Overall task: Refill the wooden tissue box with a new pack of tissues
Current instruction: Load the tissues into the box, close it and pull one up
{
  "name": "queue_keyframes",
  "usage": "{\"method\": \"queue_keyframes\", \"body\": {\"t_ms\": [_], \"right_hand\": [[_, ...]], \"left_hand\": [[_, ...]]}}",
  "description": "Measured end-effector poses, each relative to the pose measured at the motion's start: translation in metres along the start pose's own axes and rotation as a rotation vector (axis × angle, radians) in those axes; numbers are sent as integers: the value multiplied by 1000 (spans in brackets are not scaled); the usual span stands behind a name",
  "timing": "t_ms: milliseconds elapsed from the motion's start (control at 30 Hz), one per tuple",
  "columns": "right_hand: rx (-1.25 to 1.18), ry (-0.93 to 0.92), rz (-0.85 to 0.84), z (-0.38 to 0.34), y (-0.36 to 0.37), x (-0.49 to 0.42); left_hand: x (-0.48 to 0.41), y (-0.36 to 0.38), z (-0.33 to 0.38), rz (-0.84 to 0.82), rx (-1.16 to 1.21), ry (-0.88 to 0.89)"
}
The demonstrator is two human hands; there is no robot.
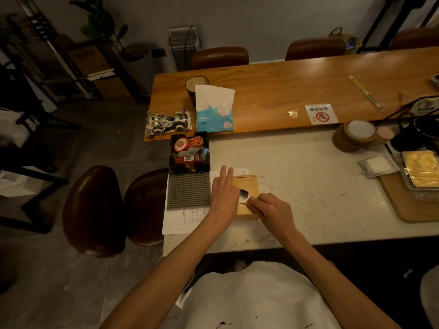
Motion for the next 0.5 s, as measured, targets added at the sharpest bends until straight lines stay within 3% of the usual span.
{"method": "queue_keyframes", "body": {"t_ms": [500], "right_hand": [[-53, 22, -50, 2, 2, -1]], "left_hand": [[-5, -2, -2, -62, 24, 15]]}}
Point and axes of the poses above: each hand's wrist, its own x-axis away from the middle knuckle, its own y-axis out of the palm, z = x × y, the point moved 4 cm from there along -x, towards the middle knuckle, and after that the axes turned 9 degrees about y, right-handed, at the moved point
